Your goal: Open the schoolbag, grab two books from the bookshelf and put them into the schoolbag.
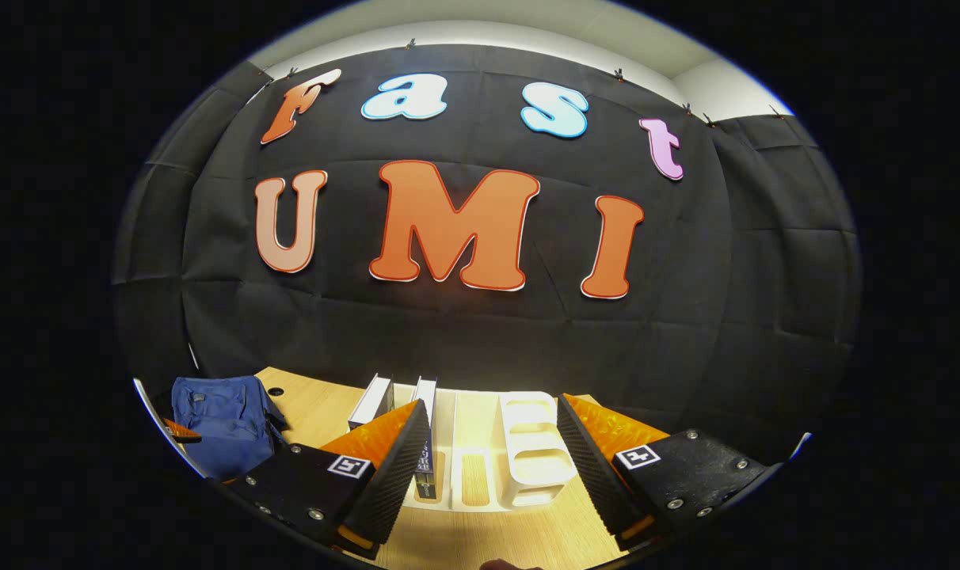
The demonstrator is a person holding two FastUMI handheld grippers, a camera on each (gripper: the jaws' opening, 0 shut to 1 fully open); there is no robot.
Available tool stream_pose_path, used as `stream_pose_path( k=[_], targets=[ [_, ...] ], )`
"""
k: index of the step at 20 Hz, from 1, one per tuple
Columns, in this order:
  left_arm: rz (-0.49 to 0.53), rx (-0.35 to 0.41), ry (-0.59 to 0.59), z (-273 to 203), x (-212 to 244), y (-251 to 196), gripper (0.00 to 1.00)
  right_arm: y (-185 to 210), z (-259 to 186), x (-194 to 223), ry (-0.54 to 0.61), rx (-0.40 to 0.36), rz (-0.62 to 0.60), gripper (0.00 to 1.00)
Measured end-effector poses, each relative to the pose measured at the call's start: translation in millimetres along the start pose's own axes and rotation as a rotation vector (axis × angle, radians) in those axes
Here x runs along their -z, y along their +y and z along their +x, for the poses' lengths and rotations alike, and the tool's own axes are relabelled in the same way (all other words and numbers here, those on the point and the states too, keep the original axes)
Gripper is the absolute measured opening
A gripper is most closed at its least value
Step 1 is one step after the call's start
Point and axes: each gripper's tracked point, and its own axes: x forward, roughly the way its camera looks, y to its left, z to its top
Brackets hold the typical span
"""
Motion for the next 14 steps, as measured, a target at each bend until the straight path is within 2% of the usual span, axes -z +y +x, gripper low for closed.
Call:
stream_pose_path(
  k=[7, 11, 14],
  targets=[
    [0.083, 0.051, 0.116, 20, 37, -22, 0.97, -5, 10, 4, 0.007, 0.013, -0.004, 0.96],
    [0.046, 0.066, 0.172, 31, 57, -30, 0.97, -7, 16, 5, 0.007, 0.02, -0.003, 0.96],
    [0.019, 0.04, 0.192, 35, 66, -28, 0.97, -10, 18, 4, 0.005, 0.026, -0.005, 0.96]
  ],
)
